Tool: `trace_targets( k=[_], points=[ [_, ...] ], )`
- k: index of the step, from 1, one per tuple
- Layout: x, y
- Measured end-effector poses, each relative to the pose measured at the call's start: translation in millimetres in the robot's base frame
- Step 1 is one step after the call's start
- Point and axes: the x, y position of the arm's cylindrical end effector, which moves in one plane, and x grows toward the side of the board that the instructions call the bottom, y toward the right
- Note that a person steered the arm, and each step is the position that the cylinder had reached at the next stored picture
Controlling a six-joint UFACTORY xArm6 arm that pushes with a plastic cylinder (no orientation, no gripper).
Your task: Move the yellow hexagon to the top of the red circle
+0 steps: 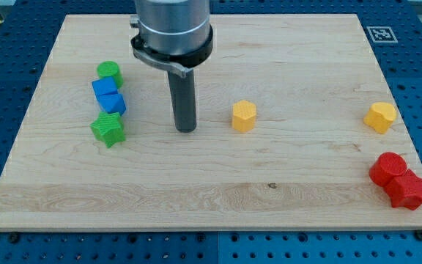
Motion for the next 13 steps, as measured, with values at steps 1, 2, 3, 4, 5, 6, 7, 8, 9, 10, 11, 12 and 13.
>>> trace_targets(
  k=[1,2,3,4,5,6,7,8,9,10,11,12,13],
  points=[
    [-13,5],
    [-13,20],
    [-13,40],
    [-13,63],
    [-13,82],
    [-13,92],
    [-13,109],
    [-11,123],
    [-7,134],
    [1,141],
    [1,142],
    [1,142],
    [1,142]
  ],
)
